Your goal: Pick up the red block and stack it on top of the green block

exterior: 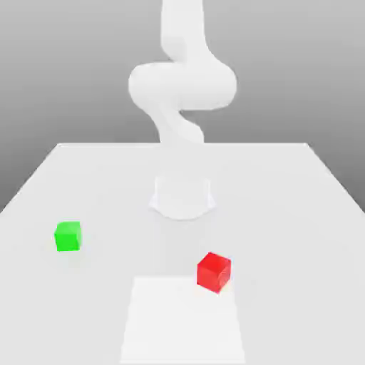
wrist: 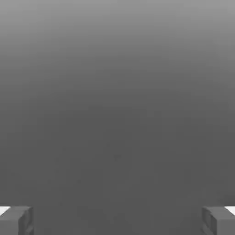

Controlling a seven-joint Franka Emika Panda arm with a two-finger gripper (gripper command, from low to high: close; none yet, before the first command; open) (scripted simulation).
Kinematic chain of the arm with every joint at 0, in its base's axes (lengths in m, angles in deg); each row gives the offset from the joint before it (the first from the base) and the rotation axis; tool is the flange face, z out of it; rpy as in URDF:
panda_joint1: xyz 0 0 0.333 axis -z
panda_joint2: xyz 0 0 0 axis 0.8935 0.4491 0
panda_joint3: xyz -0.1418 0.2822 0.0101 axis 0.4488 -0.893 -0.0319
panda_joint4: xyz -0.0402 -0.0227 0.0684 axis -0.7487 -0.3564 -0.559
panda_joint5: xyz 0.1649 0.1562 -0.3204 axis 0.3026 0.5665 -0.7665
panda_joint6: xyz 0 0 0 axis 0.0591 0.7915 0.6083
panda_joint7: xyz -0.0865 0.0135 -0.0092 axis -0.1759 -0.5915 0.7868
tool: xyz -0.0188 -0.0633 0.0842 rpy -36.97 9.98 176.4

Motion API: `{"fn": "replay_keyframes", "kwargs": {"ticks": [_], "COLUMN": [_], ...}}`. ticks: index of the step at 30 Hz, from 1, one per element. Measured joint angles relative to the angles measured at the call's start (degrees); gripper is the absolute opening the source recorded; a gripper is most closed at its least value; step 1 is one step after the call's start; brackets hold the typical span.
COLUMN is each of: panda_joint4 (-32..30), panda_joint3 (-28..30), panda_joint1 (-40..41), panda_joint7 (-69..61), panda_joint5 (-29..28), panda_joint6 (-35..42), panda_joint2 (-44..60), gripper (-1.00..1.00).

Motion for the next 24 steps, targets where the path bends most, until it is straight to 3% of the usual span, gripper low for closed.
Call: {"fn": "replay_keyframes", "kwargs": {"ticks": [10,18,24], "panda_joint4": [-17.5,-32.8,-33.3], "panda_joint3": [-4.9,-13.3,-14.2], "panda_joint1": [-0.2,0.5,1.9], "panda_joint7": [14.8,33.7,38.0], "panda_joint5": [6.8,5.5,1.8], "panda_joint6": [-13.5,-26.1,-32.3], "panda_joint2": [17.4,32.5,40.0], "gripper": [0.0,0.0,0.0]}}
